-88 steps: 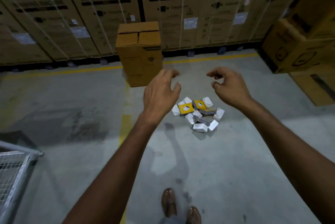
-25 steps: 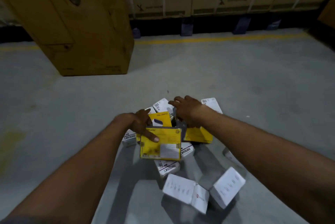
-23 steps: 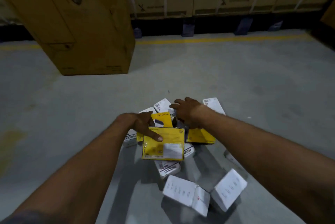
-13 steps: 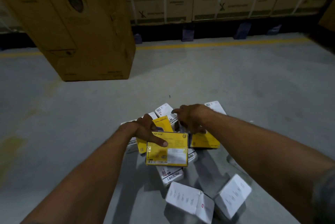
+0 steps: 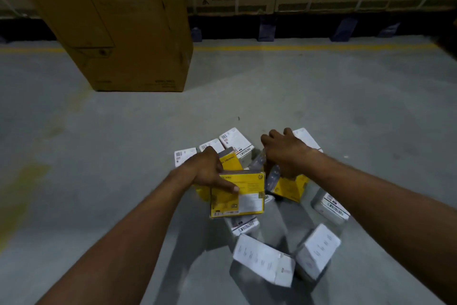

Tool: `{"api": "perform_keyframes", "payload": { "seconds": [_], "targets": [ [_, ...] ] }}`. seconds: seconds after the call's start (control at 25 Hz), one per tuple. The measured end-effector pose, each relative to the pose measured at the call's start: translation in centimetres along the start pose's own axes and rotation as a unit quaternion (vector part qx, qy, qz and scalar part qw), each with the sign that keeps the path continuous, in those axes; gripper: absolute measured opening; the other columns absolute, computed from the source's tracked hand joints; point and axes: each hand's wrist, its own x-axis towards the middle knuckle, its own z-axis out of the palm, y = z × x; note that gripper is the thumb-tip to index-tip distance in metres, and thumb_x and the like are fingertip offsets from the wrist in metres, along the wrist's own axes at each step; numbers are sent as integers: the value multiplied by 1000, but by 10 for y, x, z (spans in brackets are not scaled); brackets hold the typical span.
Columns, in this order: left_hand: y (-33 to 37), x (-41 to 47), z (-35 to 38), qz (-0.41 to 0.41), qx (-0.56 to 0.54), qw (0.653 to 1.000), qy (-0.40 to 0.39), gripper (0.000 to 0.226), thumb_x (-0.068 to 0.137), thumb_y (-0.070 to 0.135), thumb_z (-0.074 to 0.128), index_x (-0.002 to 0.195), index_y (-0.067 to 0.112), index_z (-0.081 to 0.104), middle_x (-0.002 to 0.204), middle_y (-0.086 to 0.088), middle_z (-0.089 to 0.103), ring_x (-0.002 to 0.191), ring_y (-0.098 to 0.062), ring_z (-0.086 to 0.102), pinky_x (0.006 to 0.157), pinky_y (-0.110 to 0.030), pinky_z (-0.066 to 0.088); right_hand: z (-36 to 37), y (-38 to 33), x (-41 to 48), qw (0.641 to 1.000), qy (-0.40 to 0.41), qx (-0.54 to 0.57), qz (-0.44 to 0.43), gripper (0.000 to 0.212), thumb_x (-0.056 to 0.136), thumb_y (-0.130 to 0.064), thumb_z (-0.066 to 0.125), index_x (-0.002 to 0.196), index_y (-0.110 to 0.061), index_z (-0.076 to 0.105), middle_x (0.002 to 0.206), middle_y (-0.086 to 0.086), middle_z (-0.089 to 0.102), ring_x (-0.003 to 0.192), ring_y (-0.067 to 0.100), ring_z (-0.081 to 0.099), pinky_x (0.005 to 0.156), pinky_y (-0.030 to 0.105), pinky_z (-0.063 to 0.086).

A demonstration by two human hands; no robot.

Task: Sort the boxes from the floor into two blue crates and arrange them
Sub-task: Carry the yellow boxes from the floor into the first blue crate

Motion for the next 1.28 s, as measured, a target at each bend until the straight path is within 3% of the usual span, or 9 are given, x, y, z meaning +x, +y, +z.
{"api": "perform_keyframes", "payload": {
  "seconds": [0.16,0.24,0.48,0.68,0.84,0.96,1.04,1.16,1.28],
  "targets": [
    [22,-77,-1,-3,141,971,194,65,63,76,72,116,38,71,125,-4,47,112,-28,55,84,-40,44,-20,-4,-52,992,84,61,69,33,67,-14,75,100,-19,75,128,12,52,109,35,57,84,45,42],
    [36,-121,-19,-17,142,947,288,66,63,67,77,121,35,68,130,-5,50,110,-31,54,80,-40,40,-44,-5,-86,968,202,100,116,26,65,-11,79,89,-17,75,128,13,58,110,36,59,89,48,42],
    [91,-262,-140,-143,-21,857,495,41,74,56,80,102,26,75,138,-12,51,112,-38,52,83,-46,42,-209,8,-173,775,504,267,272,1,87,-7,71,86,-8,71,126,23,54,113,41,57,101,55,47],
    [146,-359,-276,-262,-291,767,509,55,69,66,82,103,24,79,127,-3,40,104,-32,56,87,-45,53,-413,38,-241,582,425,584,373,32,77,-43,87,94,-24,68,124,5,35,98,3,47,89,20,46],
    [177,-439,-378,-303,-318,725,530,49,72,72,74,91,27,75,129,-2,36,86,-31,63,77,-36,51,-536,63,-283,460,306,724,413,44,83,-57,77,104,-21,60,121,7,34,77,-4,51,61,10,38],
    [187,-501,-442,-328,-311,704,548,50,75,75,69,94,28,74,131,-4,37,83,-31,62,78,-37,52,-611,68,-299,343,239,797,435,50,83,-63,73,106,-20,60,122,10,34,77,5,47,84,27,54],
    [189,-542,-476,-331,-295,695,566,51,75,75,68,93,28,74,131,-3,36,84,-32,62,77,-38,54,-654,61,-313,341,242,810,411,54,82,-66,71,105,-19,60,121,10,37,82,2,50,92,39,56],
    [172,-616,-512,-322,-209,688,616,47,76,71,69,91,27,74,138,-4,38,93,-31,63,79,-39,53,-722,31,-344,456,324,761,329,46,90,-57,69,108,-16,58,126,9,42,94,-17,49,75,16,44],
    [138,-699,-526,-320,-89,680,654,42,82,63,68,98,24,75,142,-9,42,103,-31,60,81,-43,51,-773,-15,-376,561,470,644,221,38,90,-50,73,105,-19,58,135,10,34,110,23,53,84,30,47]
  ]
}}
